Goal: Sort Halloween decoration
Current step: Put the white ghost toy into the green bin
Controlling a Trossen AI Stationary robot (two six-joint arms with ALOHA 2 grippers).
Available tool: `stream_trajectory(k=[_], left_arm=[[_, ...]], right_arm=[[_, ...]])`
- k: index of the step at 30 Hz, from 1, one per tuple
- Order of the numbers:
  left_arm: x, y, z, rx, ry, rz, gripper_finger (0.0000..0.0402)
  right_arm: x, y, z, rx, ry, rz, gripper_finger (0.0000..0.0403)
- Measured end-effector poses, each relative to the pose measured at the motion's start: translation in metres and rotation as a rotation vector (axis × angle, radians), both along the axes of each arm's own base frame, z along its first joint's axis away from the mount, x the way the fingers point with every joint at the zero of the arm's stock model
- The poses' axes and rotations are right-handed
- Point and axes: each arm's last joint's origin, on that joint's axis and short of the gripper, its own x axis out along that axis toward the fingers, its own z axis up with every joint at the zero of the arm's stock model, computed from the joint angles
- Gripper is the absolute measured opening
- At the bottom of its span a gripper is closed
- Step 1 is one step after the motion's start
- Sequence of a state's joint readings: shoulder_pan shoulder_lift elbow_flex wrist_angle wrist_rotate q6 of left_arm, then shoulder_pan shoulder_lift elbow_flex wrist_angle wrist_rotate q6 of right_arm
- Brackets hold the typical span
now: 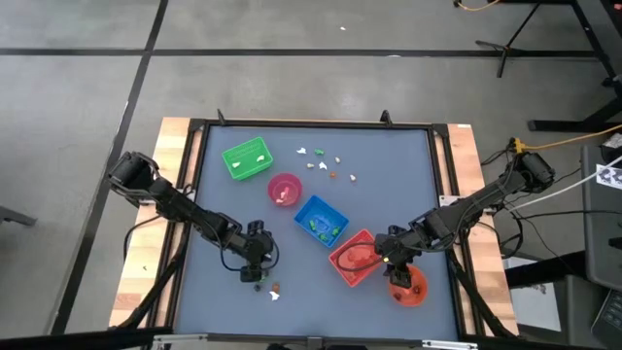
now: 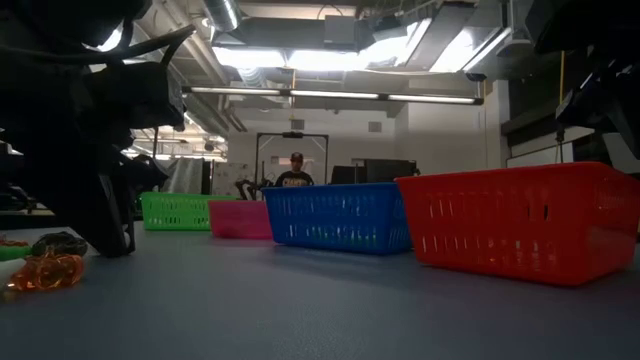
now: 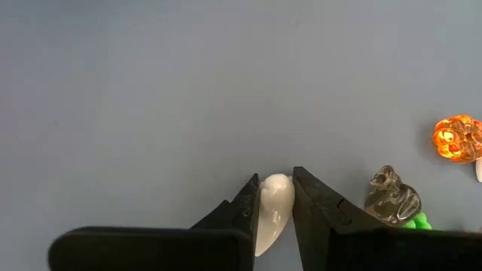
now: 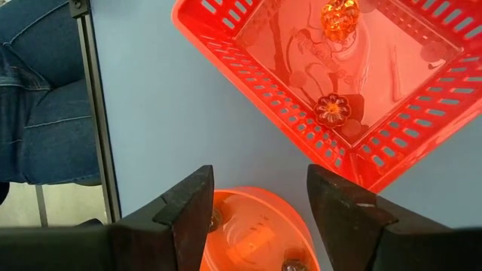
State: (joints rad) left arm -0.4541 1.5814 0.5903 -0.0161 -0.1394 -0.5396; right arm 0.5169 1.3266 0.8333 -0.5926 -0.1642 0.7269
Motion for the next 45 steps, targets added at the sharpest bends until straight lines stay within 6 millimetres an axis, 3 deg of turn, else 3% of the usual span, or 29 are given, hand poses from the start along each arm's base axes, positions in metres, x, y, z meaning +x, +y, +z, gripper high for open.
stream_trajectory(k=[11, 20, 28, 32, 37, 45], left_arm=[[0.003, 0.009, 0.017, -0.038, -0.073, 0.034, 0.0041], [0.01, 0.035, 0.039, -0.022, -0.178, 0.091, 0.0041], [0.005, 0.075, 0.081, 0.143, -0.375, 0.165, 0.0041], [-0.005, 0.099, 0.096, 0.282, -0.391, 0.224, 0.0041], [-0.021, 0.132, 0.101, 0.399, -0.306, 0.382, 0.0041], [-0.04, 0.174, 0.09, 0.52, -0.086, 0.574, 0.0041]], right_arm=[[0.0, 0.0, 0.0, 0.0, 0.0, 0.0, 0.0214], [0.0, 0.0, 0.0, 0.0, 0.0, 0.0, 0.0214], [0.0, 0.0, 0.0, -0.005, -0.006, 0.014, 0.0214], [0.0, -0.001, 0.0, -0.022, -0.026, 0.057, 0.0214], [0.005, -0.008, 0.0, -0.036, -0.04, 0.059, 0.0214], [0.015, -0.03, 0.0, -0.048, -0.049, -0.017, 0.0214]])
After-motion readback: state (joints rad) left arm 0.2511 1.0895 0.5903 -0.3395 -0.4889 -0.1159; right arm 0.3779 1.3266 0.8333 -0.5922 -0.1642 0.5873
